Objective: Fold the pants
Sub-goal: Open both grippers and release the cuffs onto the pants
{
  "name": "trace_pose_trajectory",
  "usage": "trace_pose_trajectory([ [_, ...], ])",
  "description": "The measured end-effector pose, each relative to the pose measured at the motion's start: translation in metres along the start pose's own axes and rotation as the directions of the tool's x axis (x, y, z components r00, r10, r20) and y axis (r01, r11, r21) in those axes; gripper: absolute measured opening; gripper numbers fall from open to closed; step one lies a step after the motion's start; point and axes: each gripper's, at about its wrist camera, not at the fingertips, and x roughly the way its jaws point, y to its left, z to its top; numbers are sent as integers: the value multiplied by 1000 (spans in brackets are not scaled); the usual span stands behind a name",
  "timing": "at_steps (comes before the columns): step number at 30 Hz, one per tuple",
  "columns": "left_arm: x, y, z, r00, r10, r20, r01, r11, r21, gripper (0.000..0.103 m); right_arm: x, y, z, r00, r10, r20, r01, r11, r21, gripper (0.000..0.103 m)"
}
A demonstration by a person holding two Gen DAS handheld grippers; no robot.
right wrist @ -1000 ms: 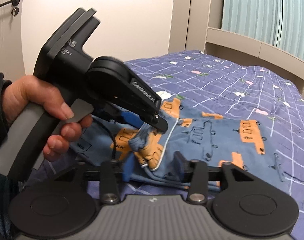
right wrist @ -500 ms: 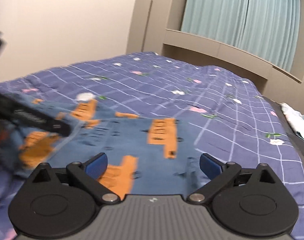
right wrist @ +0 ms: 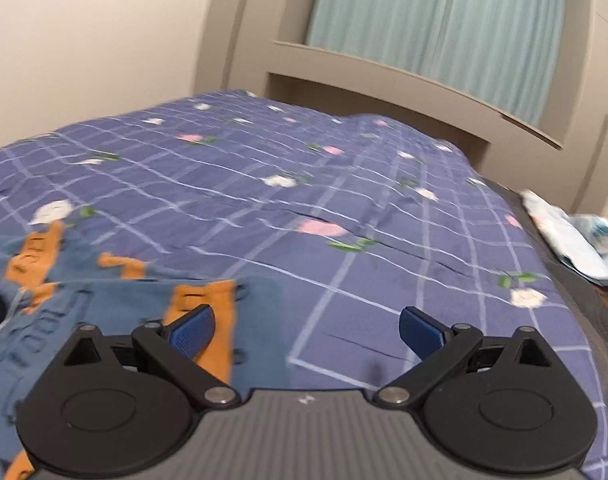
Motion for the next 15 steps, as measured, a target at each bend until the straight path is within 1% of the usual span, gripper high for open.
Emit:
trace_pose_trajectory([
  [3,-5,1,-3,1000,5,-5,-5,1000,1,88,-4,-10,-7,999,-19,-28,21,999,44,101],
  [7,-18,-1,-12,1000,18,-12,-18,1000,5,88,-19,-16,-17,999,-37,-40,39,997,64,102],
  [15,-51,-11,-38,1000,30,-2,-29,995,100,91,-53,-20,-40,996,-53,-70,58,995,83,103],
])
